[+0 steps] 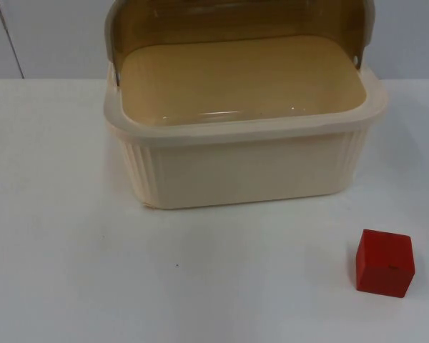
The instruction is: Open the box lid with the left hand, place the block into the box with the right hand, then close the box lid with the left hand.
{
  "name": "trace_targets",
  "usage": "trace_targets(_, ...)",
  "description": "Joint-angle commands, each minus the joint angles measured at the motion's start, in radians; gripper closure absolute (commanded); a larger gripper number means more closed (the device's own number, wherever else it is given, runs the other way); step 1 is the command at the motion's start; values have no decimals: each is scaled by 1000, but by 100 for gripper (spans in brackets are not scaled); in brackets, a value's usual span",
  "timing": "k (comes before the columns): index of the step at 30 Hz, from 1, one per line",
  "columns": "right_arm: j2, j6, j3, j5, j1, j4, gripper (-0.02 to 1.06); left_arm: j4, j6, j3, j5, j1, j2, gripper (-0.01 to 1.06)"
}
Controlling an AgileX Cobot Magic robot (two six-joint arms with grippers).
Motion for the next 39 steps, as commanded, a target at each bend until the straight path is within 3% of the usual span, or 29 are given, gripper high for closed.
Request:
trace_targets(1, -6, -11, -4, 3, 5, 0, 0, -19, -9, 6, -4, 4, -6, 0)
trace_targets(8, -6, -11, -4, 3, 5, 0, 0, -91, -11, 6, 10, 4, -24, 0)
trace_targets(14, -6, -11, 4, 44, 5, 5, 0, -26, -11, 6, 31, 4, -26, 0)
trace_targets(18, -18, -16, 74, 59, 5, 57, 0, -15, -11, 6, 30, 4, -26, 0)
trace_targets(22, -54, -45, 240, 59, 5, 200, 0, -10, -11, 6, 32, 4, -26, 0)
trace_targets(25, -64, -45, 303, 56, 5, 244, 0, -10, -11, 6, 32, 4, -26, 0)
trace_targets(33, -52, -54, 345, 26, 11, 258, 0, -14, -11, 6, 32, 4, -19, 0)
trace_targets(39, 72, -72, 345, -15, 164, 221, 0, -14, -11, 6, 30, -13, -16, 0)
